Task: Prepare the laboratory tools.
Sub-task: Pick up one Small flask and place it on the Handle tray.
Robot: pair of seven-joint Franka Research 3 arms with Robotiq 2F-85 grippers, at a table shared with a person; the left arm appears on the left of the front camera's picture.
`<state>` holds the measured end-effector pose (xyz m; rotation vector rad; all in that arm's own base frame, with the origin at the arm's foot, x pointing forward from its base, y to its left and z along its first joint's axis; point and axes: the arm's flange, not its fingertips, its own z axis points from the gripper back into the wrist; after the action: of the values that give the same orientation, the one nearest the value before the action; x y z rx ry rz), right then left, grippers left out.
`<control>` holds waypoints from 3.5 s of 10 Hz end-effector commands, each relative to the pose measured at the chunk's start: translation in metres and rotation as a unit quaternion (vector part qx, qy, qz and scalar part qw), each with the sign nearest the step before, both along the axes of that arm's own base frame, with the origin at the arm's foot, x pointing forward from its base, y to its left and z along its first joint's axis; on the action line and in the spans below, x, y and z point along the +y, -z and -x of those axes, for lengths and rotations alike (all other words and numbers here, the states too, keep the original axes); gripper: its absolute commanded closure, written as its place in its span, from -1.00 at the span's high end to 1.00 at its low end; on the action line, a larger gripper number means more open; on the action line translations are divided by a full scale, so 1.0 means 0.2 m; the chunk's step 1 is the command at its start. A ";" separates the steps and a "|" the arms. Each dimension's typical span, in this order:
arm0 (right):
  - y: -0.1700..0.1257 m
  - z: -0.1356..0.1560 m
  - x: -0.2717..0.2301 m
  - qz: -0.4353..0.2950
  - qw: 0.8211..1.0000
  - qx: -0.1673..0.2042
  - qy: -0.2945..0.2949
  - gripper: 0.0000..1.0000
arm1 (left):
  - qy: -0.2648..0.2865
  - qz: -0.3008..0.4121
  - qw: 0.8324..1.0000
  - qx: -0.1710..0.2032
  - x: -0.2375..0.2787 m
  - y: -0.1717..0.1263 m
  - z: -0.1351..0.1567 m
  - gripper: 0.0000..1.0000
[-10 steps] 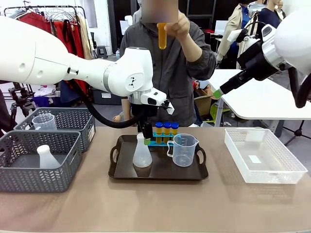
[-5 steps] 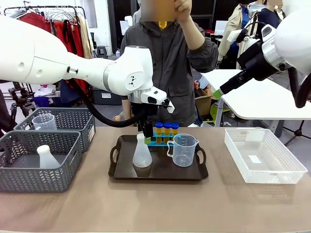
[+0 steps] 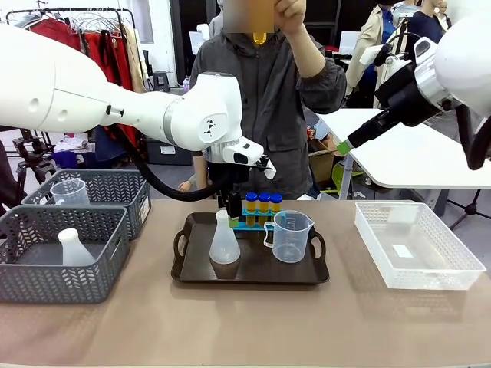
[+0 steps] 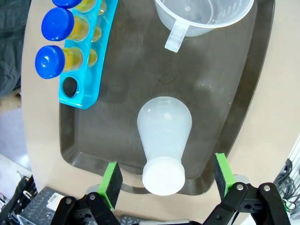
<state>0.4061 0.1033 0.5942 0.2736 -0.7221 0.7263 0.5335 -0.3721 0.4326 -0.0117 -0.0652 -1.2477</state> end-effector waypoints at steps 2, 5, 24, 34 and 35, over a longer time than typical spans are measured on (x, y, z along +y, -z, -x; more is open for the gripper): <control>-0.01 0.00 0.00 -0.008 1.000 0.002 0.000 1.00 | -0.007 0.012 1.000 0.005 0.04 -0.21 0.12 1.00; -0.01 0.00 0.00 -0.008 1.000 0.002 0.000 1.00 | -0.007 0.032 0.999 -0.043 0.15 -0.45 0.14 1.00; -0.01 0.00 0.00 -0.008 1.000 0.002 0.000 1.00 | 0.043 0.203 0.972 -0.109 0.97 -1.06 0.46 1.00; -0.01 0.00 0.00 -0.008 1.000 0.002 0.000 1.00 | 0.028 0.192 0.975 -0.109 1.02 -1.10 0.44 1.00; -0.01 0.00 0.00 -0.008 1.000 0.002 0.000 1.00 | 0.028 0.192 0.975 -0.109 1.02 -1.10 0.44 1.00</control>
<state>0.4062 0.1032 0.5941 0.2735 -0.7218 0.7259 0.4480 -0.1687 0.6501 -0.2138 -0.4946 -1.2730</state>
